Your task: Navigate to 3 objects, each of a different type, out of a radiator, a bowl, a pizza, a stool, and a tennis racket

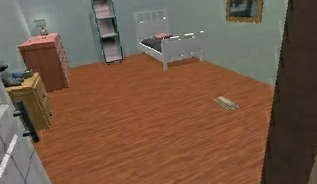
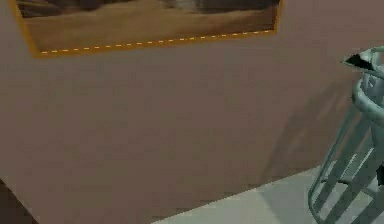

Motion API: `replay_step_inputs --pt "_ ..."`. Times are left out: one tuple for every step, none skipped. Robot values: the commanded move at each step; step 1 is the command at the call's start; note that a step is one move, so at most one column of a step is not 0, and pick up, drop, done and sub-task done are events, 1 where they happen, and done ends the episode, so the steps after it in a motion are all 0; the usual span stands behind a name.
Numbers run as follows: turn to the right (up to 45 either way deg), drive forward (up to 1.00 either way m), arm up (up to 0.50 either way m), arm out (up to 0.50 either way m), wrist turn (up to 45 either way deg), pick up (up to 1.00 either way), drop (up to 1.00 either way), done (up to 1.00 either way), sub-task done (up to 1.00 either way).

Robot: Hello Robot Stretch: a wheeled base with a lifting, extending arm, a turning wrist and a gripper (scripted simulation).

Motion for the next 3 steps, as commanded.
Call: replay_step_inputs --pt "0.0 0.8 0.0 0.0 0.0 0.0 0.0 0.0 0.0" --pt "45.0 0.0 0.0 0.0 0.0 0.0 0.0 0.0 0.0" --pt "24.0 0.0 0.0 0.0 0.0 0.0 0.0 0.0 0.0"
